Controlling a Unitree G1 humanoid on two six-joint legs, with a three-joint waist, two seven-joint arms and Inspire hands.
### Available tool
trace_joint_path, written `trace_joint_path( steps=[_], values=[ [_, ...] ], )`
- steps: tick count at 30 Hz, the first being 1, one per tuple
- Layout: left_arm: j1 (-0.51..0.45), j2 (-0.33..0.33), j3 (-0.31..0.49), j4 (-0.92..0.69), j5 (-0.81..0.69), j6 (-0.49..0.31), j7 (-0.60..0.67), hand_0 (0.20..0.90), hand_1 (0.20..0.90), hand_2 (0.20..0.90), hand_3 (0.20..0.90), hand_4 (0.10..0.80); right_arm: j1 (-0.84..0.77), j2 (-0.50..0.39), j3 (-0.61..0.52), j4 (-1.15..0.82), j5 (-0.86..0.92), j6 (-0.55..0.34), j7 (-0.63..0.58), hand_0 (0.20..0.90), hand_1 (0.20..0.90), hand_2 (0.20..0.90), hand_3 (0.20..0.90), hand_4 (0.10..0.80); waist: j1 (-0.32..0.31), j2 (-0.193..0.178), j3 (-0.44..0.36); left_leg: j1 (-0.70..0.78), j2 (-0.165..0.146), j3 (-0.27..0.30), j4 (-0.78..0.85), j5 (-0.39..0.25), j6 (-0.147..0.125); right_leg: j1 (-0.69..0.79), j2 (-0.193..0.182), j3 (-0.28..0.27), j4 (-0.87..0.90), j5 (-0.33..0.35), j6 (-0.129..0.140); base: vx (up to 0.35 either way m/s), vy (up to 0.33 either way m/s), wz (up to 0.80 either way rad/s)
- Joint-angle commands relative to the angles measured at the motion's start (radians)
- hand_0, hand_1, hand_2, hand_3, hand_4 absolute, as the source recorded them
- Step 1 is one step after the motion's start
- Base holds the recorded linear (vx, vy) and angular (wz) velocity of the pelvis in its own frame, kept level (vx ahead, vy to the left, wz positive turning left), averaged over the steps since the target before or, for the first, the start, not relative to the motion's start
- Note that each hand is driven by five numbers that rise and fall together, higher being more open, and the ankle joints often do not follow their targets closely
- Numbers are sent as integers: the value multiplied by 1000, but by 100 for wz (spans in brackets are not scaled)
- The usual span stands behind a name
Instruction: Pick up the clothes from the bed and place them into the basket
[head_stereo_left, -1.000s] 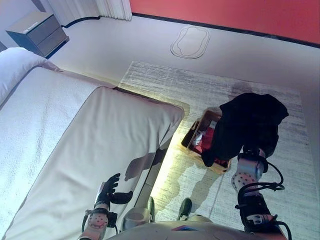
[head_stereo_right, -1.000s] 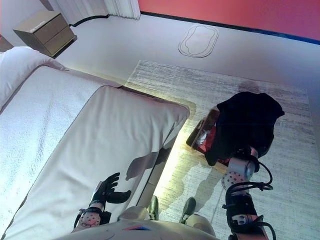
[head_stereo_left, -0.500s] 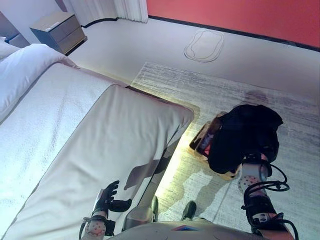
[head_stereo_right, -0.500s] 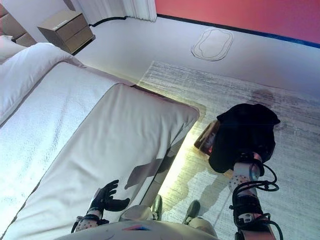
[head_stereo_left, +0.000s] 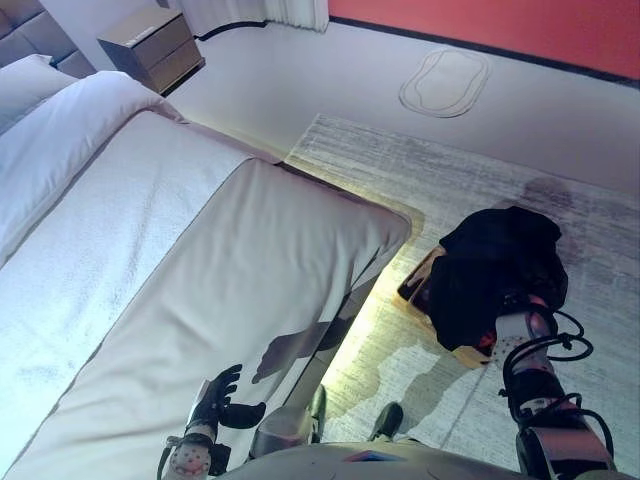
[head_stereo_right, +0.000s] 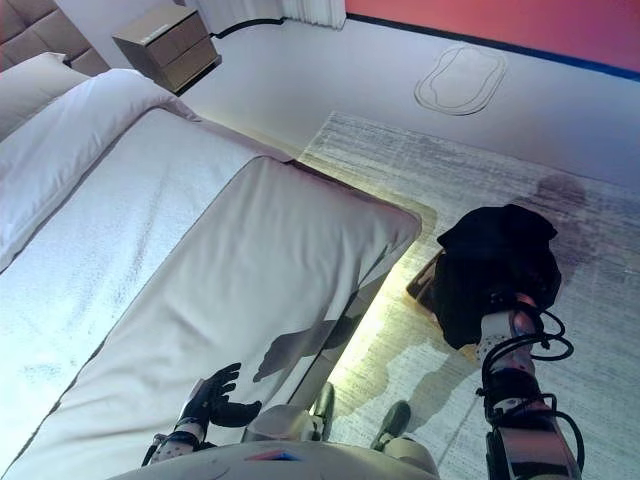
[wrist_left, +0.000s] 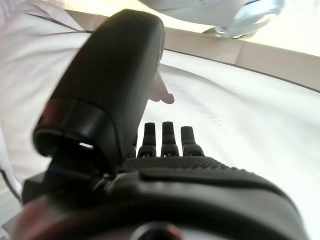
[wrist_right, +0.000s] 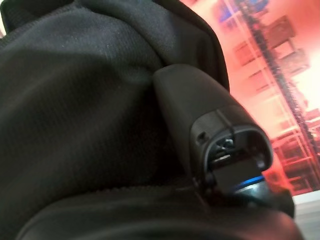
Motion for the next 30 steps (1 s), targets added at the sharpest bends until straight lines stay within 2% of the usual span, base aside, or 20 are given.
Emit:
trace_joint_path(
  steps=[1, 5, 10, 12, 19, 20, 24, 30],
  values=[
    [-45, 76, -66, 14, 5, -78, 15, 900, 900, 900, 900, 800, -131, -134, -19, -48, -74, -76, 5, 300, 300, 300, 200, 100, 33, -44, -33, -78, 27, -47, -28, 52, -67, 65, -81, 37, 24, -21, 79, 18, 14, 22],
    [-29, 78, -70, 2, 5, -79, 13, 900, 900, 900, 900, 800, -140, -145, -23, -19, -75, -74, -16, 300, 300, 300, 200, 100, 39, -40, -34, -70, 23, -54, -30, 52, -69, 74, -82, 29, 28, -26, 78, 46, 4, 5],
    [-21, 77, -78, 7, -3, -88, 11, 900, 900, 900, 900, 800, -146, -153, -35, 17, -100, -48, -103, 300, 300, 300, 200, 100, 38, -32, -34, -68, 21, -56, -31, 53, -69, 74, -84, 25, 35, -30, 78, 17, 8, 6],
    [-21, 73, -88, 8, -1, -88, 20, 900, 900, 900, 900, 800, -147, -164, -47, 75, -143, 0, -183, 300, 300, 300, 200, 100, 36, -30, -34, -62, 20, -55, -33, 52, -69, 77, -85, 24, 37, -30, 78, 17, -4, 7],
    [-40, 77, -117, 2, -7, -82, 27, 900, 900, 900, 900, 800, -170, -211, -47, 181, -237, 77, -268, 300, 300, 300, 200, 100, 36, -26, -29, -57, 17, -60, -35, 50, -67, 77, -85, 23, 41, -32, 77, -9, -11, 6],
    [-44, 79, -120, -2, -11, -75, 26, 900, 900, 900, 900, 800, -176, -223, -41, 204, -261, 112, -290, 300, 300, 300, 200, 100, 35, -26, -29, -57, 16, -60, -36, 50, -66, 78, -85, 24, 39, -31, 78, 0, 0, 0],
    [-49, 85, -123, -11, -11, -64, 19, 900, 900, 900, 900, 800, -170, -251, -35, 248, -266, 156, -283, 300, 300, 300, 200, 100, 26, -27, -30, -50, 16, -57, -39, 47, -65, 77, -83, 31, 39, -30, 79, 0, 0, 0],
    [-52, 89, -117, -23, -12, -56, 22, 900, 900, 900, 900, 800, -144, -263, -42, 284, -252, 172, -249, 300, 300, 300, 200, 100, 16, -34, -39, -34, 20, -49, -44, 38, -63, 82, -78, 41, 32, -28, 80, 1, -5, 0]
  ],
)
